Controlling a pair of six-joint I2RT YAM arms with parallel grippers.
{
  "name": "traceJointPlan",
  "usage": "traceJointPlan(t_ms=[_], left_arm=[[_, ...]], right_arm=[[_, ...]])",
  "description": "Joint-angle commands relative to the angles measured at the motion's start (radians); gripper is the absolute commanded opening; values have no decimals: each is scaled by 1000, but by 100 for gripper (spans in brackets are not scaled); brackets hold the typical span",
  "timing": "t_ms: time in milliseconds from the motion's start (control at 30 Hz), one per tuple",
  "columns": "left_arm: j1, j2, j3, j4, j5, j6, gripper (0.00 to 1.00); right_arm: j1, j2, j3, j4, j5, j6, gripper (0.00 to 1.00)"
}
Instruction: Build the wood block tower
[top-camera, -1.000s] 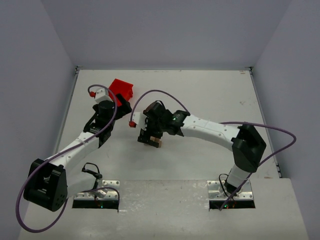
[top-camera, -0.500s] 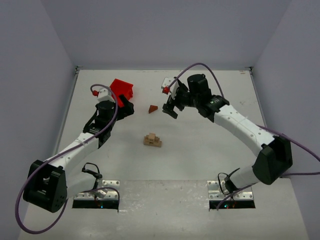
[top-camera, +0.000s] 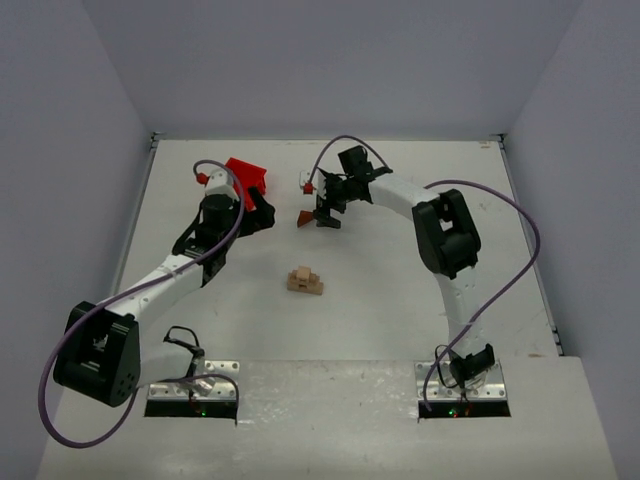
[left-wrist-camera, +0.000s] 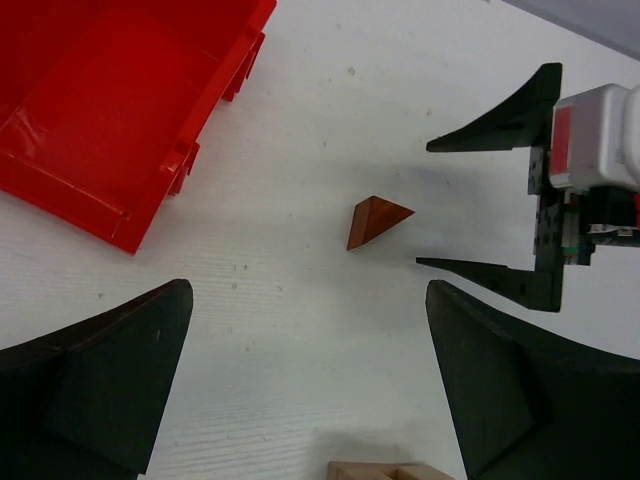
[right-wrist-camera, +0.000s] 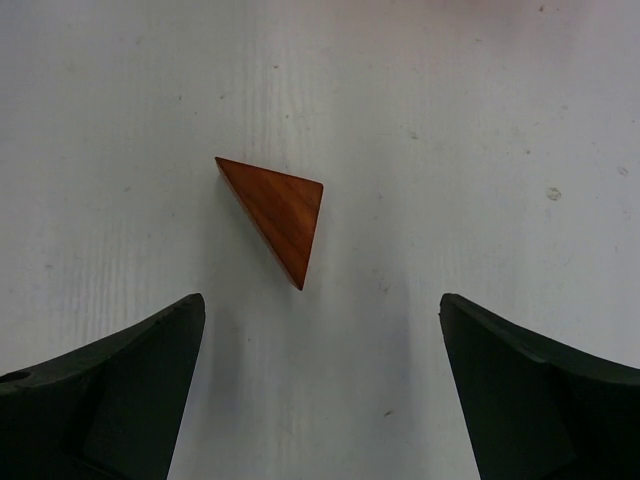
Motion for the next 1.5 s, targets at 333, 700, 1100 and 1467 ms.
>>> traceJointPlan(t_ms=[333,700,1100,1467], left_arm=[[9,89,78,64,14,25,100],[9,97,79,72,41,27,100],[9,92,87,157,372,92,100],[9,145,92,368,916,96,96]], right_arm=[[-2,141,132,-25,-160,-76,71],[11,157,158,-90,-197,-77,13],[24,-200,-285,324,-200,-23,0],[45,-678,-717,485,-249,-177,0]])
